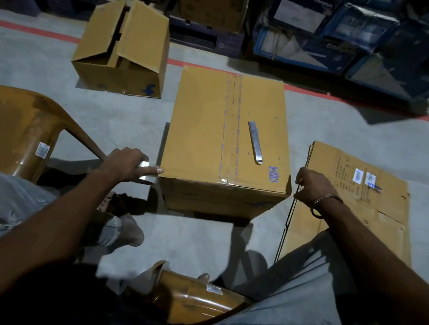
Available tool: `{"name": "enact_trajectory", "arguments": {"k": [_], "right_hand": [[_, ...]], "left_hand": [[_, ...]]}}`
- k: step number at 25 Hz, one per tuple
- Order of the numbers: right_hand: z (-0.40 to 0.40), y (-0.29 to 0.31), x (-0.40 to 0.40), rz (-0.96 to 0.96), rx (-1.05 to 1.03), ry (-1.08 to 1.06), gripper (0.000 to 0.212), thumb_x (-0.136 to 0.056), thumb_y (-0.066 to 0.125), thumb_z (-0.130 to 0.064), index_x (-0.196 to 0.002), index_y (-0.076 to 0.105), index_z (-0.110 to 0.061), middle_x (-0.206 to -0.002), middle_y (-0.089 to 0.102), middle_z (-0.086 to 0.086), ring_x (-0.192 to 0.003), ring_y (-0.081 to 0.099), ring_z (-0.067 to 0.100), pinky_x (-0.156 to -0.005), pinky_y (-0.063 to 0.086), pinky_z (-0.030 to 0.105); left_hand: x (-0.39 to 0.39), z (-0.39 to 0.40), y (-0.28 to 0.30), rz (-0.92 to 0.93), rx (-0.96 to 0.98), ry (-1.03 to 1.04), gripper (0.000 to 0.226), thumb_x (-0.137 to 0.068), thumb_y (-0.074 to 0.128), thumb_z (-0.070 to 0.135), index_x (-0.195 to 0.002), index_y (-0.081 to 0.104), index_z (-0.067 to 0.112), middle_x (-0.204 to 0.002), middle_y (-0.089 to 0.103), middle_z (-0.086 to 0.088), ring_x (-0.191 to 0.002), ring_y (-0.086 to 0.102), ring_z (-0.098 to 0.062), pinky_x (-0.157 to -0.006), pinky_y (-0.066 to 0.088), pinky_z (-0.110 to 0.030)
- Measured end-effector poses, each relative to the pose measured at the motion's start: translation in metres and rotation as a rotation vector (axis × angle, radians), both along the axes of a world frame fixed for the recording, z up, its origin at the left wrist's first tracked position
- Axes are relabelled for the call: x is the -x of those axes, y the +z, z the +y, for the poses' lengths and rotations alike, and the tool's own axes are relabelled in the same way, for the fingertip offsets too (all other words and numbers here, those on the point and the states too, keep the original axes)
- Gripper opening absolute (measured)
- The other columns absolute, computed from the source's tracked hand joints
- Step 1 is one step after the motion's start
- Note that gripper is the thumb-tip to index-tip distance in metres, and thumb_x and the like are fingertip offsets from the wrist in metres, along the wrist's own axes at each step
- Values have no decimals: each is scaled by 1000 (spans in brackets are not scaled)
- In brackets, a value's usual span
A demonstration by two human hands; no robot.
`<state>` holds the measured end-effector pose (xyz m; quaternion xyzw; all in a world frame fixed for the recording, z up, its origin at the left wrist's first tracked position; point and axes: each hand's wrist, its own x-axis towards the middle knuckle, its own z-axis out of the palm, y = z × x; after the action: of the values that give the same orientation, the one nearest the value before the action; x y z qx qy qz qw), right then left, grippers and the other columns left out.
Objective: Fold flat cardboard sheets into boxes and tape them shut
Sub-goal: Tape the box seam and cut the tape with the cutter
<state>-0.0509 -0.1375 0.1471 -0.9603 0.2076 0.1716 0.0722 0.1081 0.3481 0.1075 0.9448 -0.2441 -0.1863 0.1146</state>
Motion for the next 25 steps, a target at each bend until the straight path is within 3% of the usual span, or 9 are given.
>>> {"name": "enact_trajectory", "arguments": {"k": [4, 8, 11, 14, 18, 22, 25], "right_hand": [[8, -2, -2, -179, -263, -424, 2, -86, 70, -6, -88, 71, -6, -78, 75, 15, -75, 75, 30, -75, 64, 46], [28, -12, 0, -159, -455, -659, 29, -84, 79, -28, -74, 75, -1, -70, 75, 15, -75, 76, 33, -78, 64, 48], [40, -24, 0, -206, -379, -658, 40, -74, 85, -42, -75, 75, -3, -73, 73, 13, -74, 71, 30, -65, 59, 37], [38, -23, 1, -267, -313, -648, 40, -75, 82, -43, -76, 74, -4, -73, 71, 13, -78, 68, 32, -67, 59, 39], [26, -18, 2, -387, -345, -738, 39, -78, 77, -39, -84, 75, -1, -82, 71, 17, -86, 67, 37, -70, 53, 38], [30, -22, -1, -364, -307, -718, 54, -75, 84, -50, -91, 73, 0, -89, 71, 19, -87, 67, 37, -65, 43, 34], [34, -22, 0, -345, -268, -711, 65, -74, 89, -51, -108, 62, -3, -103, 68, 18, -99, 65, 39, -69, 43, 36]], "left_hand": [[4, 0, -2, 36, 33, 43, 87, -77, 38, 92, -66, 64, 10, -62, 63, -6, -60, 62, -22, -62, 46, -34], [5, 1, -4, 97, 116, 63, 82, -75, 40, 92, -68, 67, 15, -67, 66, -4, -66, 63, -22, -63, 46, -35], [2, -1, -2, 175, 216, 92, 59, -85, 61, 77, -81, 77, 21, -80, 74, -1, -78, 68, -20, -70, 52, -39], [2, -14, 1, 265, 244, 119, 41, -90, 71, 58, -85, 80, 18, -85, 76, -2, -84, 70, -22, -72, 52, -36], [10, -34, 2, 438, 276, 104, 36, -91, 73, 51, -96, 80, 17, -95, 76, -3, -91, 69, -21, -78, 53, -37], [6, -39, 7, 525, 220, 118, 31, -96, 72, 36, -111, 77, 9, -110, 74, -9, -105, 66, -28, -96, 53, -50], [3, -28, 6, 518, 170, 113, 29, -93, 76, 39, -100, 79, 11, -106, 75, -11, -103, 67, -32, -90, 54, -51]]}}
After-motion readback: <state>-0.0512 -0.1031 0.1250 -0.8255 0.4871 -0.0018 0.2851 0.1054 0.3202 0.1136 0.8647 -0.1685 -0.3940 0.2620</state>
